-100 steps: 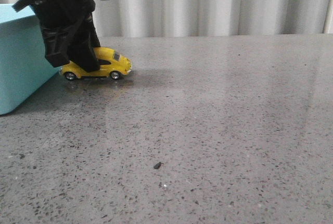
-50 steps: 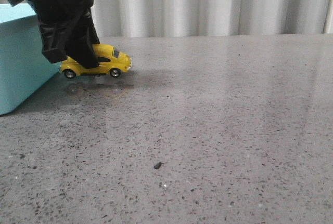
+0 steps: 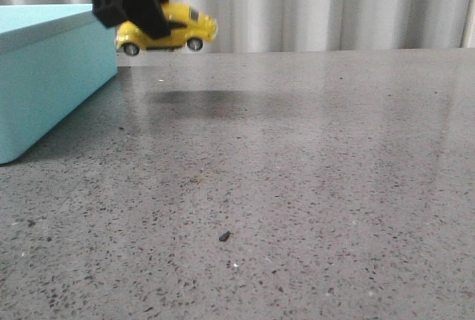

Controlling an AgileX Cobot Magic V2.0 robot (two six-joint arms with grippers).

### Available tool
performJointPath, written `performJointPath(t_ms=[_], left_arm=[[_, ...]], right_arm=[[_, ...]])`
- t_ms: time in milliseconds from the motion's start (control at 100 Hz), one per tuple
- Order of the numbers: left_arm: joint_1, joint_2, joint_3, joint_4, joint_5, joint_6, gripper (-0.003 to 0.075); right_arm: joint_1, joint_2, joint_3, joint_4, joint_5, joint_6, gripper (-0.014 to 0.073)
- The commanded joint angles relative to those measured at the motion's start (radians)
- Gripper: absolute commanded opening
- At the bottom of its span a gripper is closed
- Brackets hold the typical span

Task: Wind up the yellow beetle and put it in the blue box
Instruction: 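Lift the yellow car with the left gripper, then carry the car over the blue box and release it inside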

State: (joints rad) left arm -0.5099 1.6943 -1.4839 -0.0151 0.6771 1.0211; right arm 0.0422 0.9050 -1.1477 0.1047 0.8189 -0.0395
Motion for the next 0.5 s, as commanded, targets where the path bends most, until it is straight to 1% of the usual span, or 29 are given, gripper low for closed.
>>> performJointPath(t_ms=[0,240,370,490], left_arm=[[-0.007,-0.074,-0.063,-0.01,-0.041,-0.013,0.0144],[-0.002,-0.168,-0.079,-0.008,-0.034,-0.017,0.0144],[0.0,-0.22,-0.079,0.015,-0.009,-0.021,0.0144],[0.035,-0.263,-0.079,0.015,0.019,-0.051,0.0144]], right_arm=[[0.0,-0.012,-0.024,-0.006,-0.074,-0.007,-0.0061],[0.0,-0.012,-0.024,-0.006,-0.074,-0.007,-0.0061],[0.0,-0.012,-0.024,-0.006,-0.074,-0.007,-0.0061],[0.0,-0.012,-0.024,-0.006,-0.074,-0.007,-0.0061]])
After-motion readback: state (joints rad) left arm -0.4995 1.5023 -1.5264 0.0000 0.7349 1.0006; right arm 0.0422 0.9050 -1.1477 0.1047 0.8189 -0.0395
